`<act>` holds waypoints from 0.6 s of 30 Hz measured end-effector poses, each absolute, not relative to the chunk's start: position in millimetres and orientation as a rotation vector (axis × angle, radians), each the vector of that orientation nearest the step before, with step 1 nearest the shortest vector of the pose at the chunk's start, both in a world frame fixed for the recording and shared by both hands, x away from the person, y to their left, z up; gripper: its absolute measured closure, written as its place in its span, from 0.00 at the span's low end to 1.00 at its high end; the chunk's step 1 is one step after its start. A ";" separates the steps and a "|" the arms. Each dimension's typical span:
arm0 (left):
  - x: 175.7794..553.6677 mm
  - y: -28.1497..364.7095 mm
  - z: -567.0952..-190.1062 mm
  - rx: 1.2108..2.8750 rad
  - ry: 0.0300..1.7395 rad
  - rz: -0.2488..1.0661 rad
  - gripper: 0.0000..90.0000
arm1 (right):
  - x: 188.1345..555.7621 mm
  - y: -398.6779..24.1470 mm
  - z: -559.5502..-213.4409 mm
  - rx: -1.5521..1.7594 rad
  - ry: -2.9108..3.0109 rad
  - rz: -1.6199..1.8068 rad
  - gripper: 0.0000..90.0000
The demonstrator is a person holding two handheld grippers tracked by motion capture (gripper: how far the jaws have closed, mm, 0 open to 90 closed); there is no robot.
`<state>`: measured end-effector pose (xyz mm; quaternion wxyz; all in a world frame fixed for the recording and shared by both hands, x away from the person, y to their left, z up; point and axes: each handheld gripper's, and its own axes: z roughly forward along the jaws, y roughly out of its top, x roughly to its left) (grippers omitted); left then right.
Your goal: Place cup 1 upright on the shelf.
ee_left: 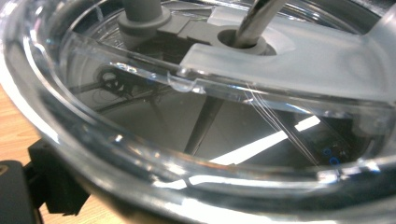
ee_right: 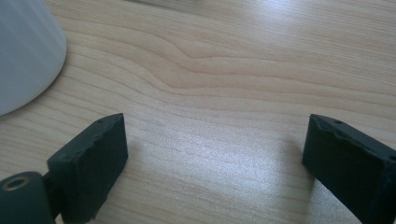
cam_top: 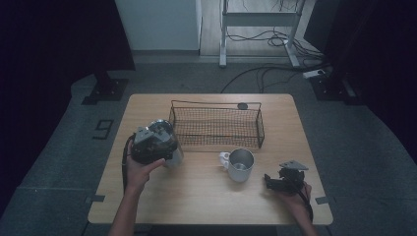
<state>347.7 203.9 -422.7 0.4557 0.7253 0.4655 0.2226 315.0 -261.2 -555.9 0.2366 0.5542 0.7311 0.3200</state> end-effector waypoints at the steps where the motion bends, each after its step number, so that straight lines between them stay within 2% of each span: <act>1: 347.9 203.4 -421.6 1.790 1.145 0.547 0.04 | 315.0 -261.2 -555.9 1.519 2.004 0.877 0.08; 18: 356.8 194.6 -402.0 1.781 1.108 0.562 0.04 | 312.8 -261.4 -555.7 1.519 2.000 0.884 0.10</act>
